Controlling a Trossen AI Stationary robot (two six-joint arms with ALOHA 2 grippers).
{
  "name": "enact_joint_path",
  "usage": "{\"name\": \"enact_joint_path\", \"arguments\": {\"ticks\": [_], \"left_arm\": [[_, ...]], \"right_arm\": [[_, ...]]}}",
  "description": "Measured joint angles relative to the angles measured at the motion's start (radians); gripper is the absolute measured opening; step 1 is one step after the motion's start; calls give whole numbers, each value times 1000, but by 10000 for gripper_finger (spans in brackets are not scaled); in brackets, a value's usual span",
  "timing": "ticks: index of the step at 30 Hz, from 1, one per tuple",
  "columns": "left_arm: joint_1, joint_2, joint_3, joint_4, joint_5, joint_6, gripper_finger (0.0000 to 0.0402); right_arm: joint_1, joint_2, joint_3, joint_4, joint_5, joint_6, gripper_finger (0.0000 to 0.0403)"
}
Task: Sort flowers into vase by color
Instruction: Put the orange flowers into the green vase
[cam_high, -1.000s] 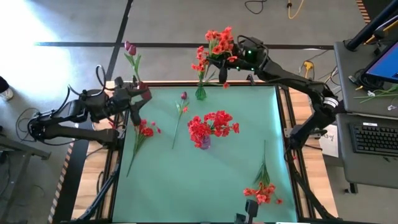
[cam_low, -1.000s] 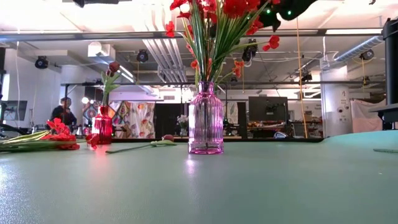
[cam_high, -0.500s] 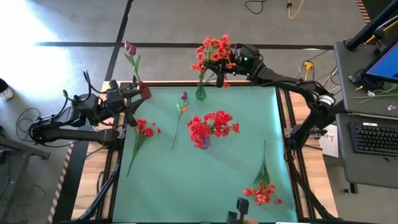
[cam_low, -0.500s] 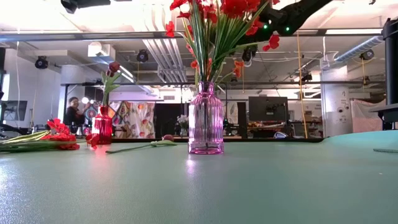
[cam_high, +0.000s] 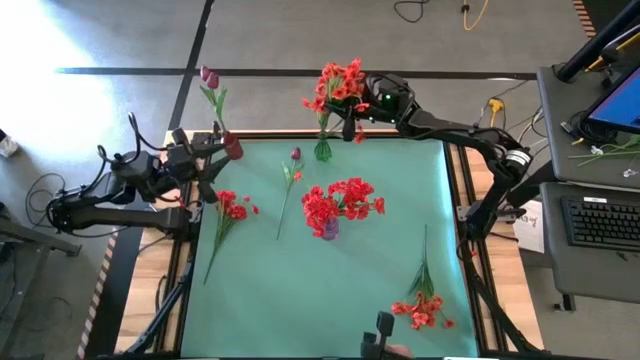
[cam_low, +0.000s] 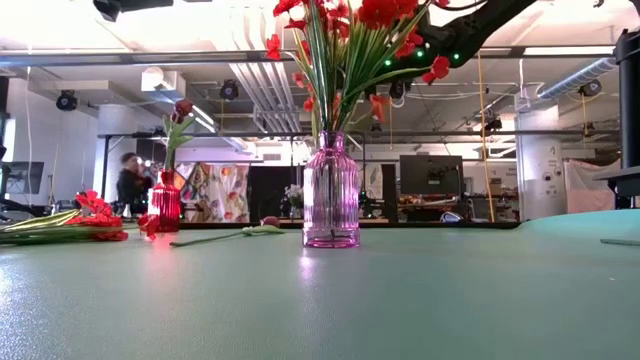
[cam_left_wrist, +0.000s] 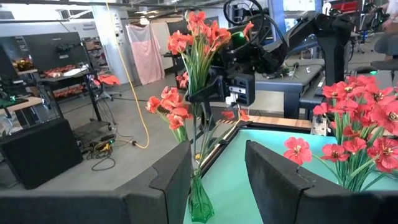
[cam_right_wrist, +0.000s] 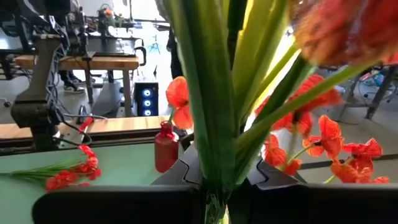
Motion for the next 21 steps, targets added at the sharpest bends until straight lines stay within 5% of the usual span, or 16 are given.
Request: {"name": "enact_joint_path", "arguments": {"ticks": [21], "left_arm": [[0,-16,0,-11,0,0,139]], "right_arm": [[0,9,1,-1,4,6,27]]}}
